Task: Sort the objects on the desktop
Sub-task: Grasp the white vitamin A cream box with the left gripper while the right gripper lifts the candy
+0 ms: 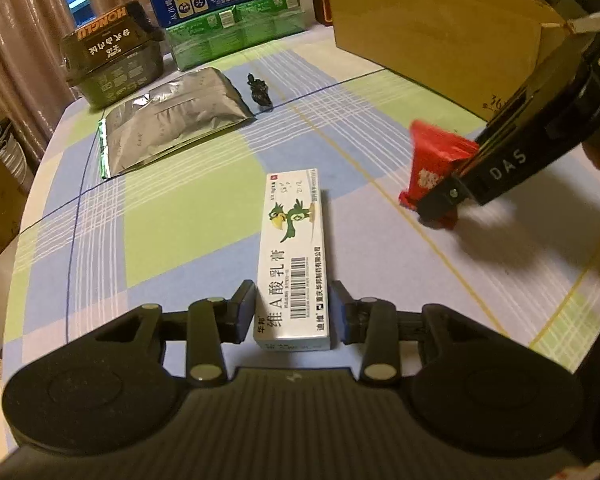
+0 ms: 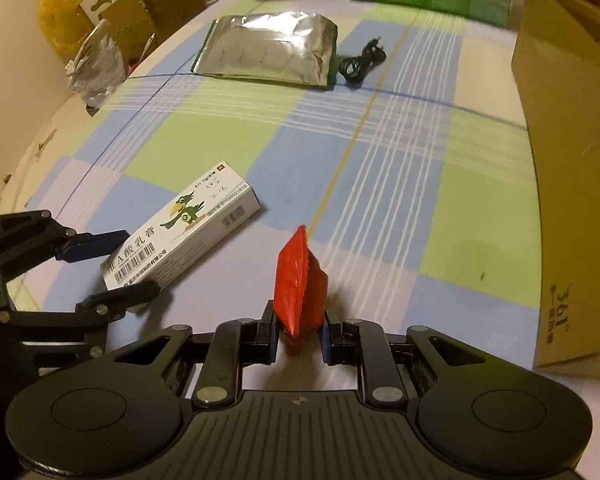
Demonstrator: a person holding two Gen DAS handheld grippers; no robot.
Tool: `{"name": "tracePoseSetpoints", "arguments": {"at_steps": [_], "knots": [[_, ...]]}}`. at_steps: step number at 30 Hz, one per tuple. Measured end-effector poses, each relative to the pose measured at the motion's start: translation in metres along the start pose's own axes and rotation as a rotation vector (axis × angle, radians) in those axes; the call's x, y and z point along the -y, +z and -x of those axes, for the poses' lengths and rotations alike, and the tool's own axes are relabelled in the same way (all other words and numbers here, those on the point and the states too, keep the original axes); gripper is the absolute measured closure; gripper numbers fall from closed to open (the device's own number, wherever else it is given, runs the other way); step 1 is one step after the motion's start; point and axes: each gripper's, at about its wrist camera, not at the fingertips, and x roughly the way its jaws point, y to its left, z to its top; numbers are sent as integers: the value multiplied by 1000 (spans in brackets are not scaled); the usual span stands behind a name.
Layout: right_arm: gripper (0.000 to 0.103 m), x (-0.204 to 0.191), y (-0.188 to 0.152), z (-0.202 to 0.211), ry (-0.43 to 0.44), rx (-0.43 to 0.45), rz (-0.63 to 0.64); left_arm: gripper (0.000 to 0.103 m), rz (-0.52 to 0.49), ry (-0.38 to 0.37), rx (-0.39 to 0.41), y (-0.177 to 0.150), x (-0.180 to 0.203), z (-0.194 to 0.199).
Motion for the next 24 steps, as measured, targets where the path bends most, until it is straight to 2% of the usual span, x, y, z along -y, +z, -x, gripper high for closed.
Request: {"name": "tracePoseSetpoints", "arguments": {"at_steps": [3,5,7,9,15,17,20,21,22,24], "knots": [[87,1,-4,-2,8,17,-5,52,30,-14,17,3,-3,-1],[83,7,-5,-1,26,30,-27,47,45,-21,26,4,-5,-2],[69,13,-4,-2,37,48,-56,46,66,-30,28,6,-7,-5],[63,14,-4,0,34,62,-66,46,74,-37,28,6,-7,-8],[63,14,-3,1,11,88,-53,48,75,-50,8,7,-5,-17],[64,15,-3,1,3,87,-59,51,75,-48,4,7,-4,-19],[75,17,-4,2,11,85,-61,55,81,-49,-4,8,-5,-21],[81,16,-4,2,11,86,-56,60,84,-48,-9,8,-5,-22],[82,16,-4,2,8,86,-51,61,88,-46,-12,8,-5,-23],[83,15,-4,3,7,91,-49,69,103,-44,-13,8,-7,-23]]}}
